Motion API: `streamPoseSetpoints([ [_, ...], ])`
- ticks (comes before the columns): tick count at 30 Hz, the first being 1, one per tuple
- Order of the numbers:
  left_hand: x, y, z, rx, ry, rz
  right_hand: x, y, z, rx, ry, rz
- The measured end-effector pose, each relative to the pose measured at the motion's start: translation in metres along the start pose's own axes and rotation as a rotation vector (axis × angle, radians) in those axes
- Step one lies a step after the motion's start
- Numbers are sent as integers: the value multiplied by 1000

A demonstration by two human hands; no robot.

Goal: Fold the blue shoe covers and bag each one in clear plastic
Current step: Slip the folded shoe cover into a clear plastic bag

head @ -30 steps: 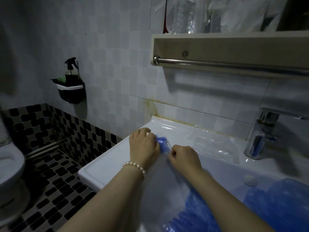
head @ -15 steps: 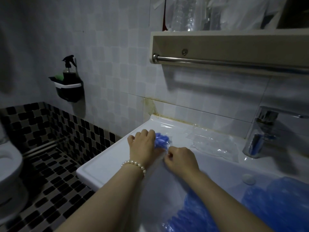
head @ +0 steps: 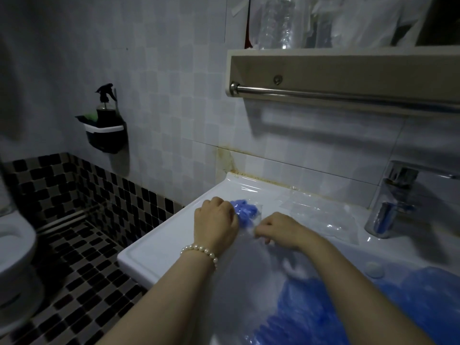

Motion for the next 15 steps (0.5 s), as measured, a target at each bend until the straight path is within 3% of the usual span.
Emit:
streamPoseSetpoints([
  [2,-2,1,8,-72,45,13,-21,-4,2,3,-134,-56],
  [4,4,3,11,-124,65,71,-54,-10,12,-61,-82,-406],
  [6,9,7,14,-175,51,129,-60,-20,32,-141,-19,-561],
  [9,12,10,15,-155,29,156,-39,-59,49,-130,107,-434],
  [12,18,10,0,29,77,198,-24,-86,46,10,259,-272],
  [15,16,11,-5,42,248,246,-16,-93,38,108,157,-66],
])
Point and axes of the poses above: each hand's wrist, its own y-axis away from the middle knuckle, its own x-axis out of the palm, z = x × y, the point moved 9 cm from there along -y, towards the middle knuckle, and after that the axes turned 2 degrees about y, right-handed, at the moved point
